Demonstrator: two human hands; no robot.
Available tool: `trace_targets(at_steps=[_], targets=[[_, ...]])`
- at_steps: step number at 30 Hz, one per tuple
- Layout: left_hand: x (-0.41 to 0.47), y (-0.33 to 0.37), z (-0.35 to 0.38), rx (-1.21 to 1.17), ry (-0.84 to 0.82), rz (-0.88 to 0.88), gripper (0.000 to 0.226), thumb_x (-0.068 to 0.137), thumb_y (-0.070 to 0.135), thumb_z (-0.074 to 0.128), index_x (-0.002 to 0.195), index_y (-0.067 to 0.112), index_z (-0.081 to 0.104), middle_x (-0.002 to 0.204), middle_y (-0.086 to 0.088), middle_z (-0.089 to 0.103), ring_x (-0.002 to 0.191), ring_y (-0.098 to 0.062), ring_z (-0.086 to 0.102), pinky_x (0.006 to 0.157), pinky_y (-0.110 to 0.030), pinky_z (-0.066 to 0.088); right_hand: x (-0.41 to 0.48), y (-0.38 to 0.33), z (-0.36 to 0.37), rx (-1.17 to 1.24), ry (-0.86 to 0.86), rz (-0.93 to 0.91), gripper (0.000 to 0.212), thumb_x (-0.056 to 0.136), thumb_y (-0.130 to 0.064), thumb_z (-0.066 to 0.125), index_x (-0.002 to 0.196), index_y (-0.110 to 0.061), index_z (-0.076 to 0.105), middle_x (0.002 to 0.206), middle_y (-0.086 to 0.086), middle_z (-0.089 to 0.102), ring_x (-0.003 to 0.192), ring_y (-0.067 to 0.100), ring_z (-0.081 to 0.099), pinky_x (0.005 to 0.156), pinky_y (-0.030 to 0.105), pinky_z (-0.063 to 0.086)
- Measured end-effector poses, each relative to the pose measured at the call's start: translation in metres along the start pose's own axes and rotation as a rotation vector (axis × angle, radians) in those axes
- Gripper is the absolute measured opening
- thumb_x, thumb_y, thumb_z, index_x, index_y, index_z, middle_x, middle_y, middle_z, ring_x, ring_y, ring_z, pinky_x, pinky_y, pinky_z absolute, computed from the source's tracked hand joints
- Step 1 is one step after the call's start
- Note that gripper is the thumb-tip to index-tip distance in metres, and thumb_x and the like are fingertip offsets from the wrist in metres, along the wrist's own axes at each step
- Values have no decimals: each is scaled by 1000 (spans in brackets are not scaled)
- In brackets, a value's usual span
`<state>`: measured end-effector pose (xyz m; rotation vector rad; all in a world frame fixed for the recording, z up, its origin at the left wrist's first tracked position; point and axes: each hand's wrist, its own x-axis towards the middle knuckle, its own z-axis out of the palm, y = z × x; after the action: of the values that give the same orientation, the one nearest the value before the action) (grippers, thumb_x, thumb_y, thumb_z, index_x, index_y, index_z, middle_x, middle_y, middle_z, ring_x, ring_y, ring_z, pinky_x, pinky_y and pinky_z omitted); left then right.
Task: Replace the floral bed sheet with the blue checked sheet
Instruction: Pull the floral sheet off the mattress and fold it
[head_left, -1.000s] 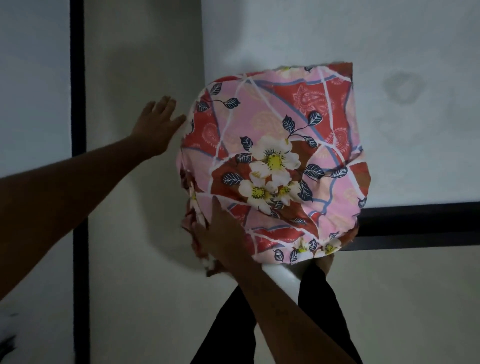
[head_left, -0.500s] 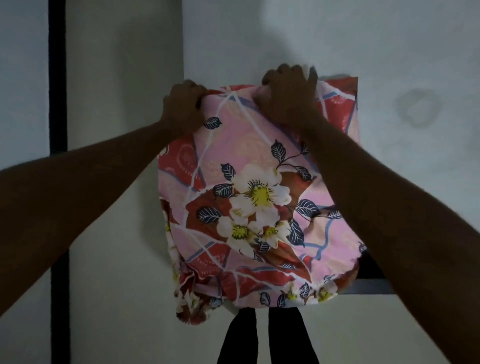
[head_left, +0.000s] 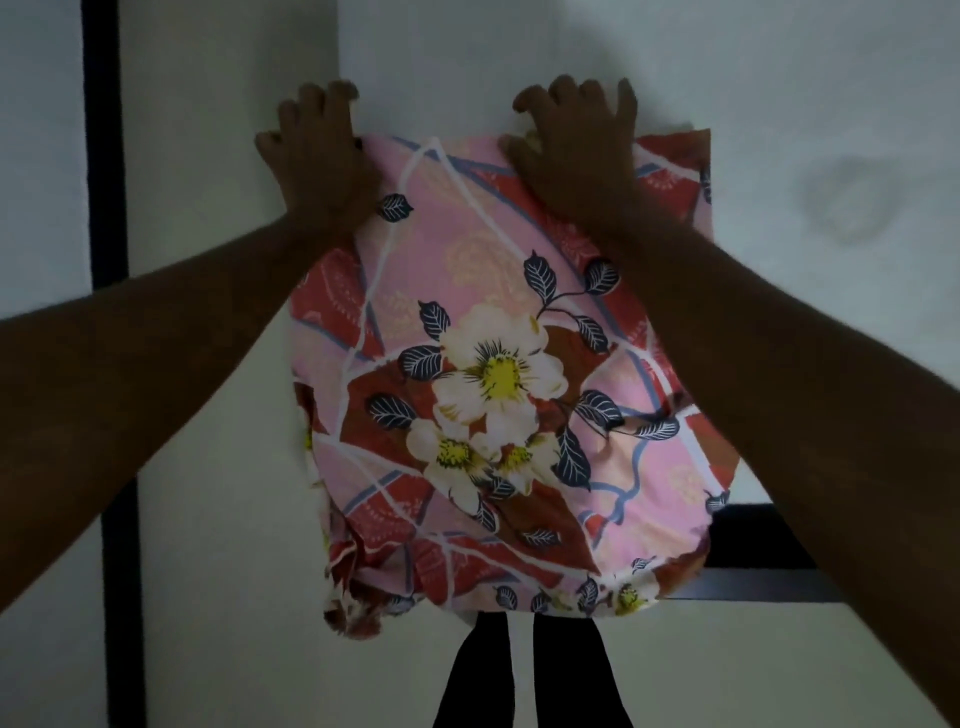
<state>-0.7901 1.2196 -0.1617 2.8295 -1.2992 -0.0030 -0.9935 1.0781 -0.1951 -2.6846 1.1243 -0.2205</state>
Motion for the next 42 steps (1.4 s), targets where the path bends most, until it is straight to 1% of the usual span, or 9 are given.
trace_targets(at_steps=[4, 7, 9, 15, 18, 25, 29, 33, 42], targets=[[-67, 28, 2, -188, 73, 65, 60, 88, 37, 37, 147, 25, 40, 146, -7, 45, 137, -27, 38, 107, -47, 32, -64, 12, -31, 111, 275, 259, 46, 91, -52, 45, 127, -27, 59, 121, 2, 60, 115, 24, 55, 103, 45, 37], [-141, 55, 14, -111, -52, 245, 65, 98, 57, 30, 156, 27, 24, 163, -9, 20, 151, -29, 15, 118, -58, 10, -157, 28, -41, 286, 153, 521, 60, 90, -59, 52, 135, -20, 50, 122, 9, 57, 111, 29, 55, 89, 42, 45], [-181, 65, 28, -50, -109, 358, 68, 98, 63, 29, 156, 30, 20, 164, -9, 13, 152, -28, 10, 117, -61, 8, -222, 35, -41, 413, 41, 618, 66, 87, -66, 53, 134, -19, 49, 118, 9, 59, 108, 30, 58, 88, 40, 49], [-201, 71, 42, -27, -232, 378, 68, 98, 62, 28, 157, 30, 15, 165, -8, 10, 152, -29, 8, 114, -66, 8, -343, 32, -36, 596, 67, 749, 59, 80, -48, 76, 127, -23, 53, 112, 1, 55, 100, 19, 55, 80, 33, 48], [-198, 96, 32, -37, -180, 440, 67, 98, 61, 30, 156, 30, 17, 164, -8, 13, 151, -30, 11, 114, -65, 10, -356, 28, -35, 724, 16, 769, 49, 86, -42, 74, 126, -24, 52, 113, -8, 58, 99, 12, 59, 80, 29, 50], [-205, 176, 28, -27, -243, 909, 62, 96, 58, 35, 153, 34, 28, 162, -6, 23, 149, -35, 15, 112, -65, 19, -387, 16, -33, 713, 45, 1000, 17, 96, -32, 62, 111, -23, 62, 91, -16, 62, 86, 10, 63, 66, 11, 39], [-201, 202, 39, 66, -348, 880, 62, 95, 64, 27, 152, 40, 26, 162, -4, 22, 148, -38, 18, 109, -72, 16, -416, 18, -8, 664, -72, 995, 36, 91, -63, 51, 102, -30, 62, 94, -15, 64, 85, 10, 62, 72, 30, 56], [-200, 212, 41, 52, -398, 844, 64, 95, 67, 18, 154, 44, 8, 166, 0, -2, 150, -39, 0, 109, -75, 4, -429, 26, -2, 622, -129, 929, 20, 102, -46, 48, 90, -33, 58, 81, -17, 55, 77, 8, 56, 77, 32, 53], [-190, 229, 48, 55, -468, 750, 67, 95, 70, 16, 153, 44, -2, 166, 1, -6, 150, -39, -7, 106, -79, -1, -474, 25, 0, 600, -175, 896, 20, 104, -41, 46, 104, -27, 60, 92, -15, 53, 82, 12, 55, 77, 26, 49]])
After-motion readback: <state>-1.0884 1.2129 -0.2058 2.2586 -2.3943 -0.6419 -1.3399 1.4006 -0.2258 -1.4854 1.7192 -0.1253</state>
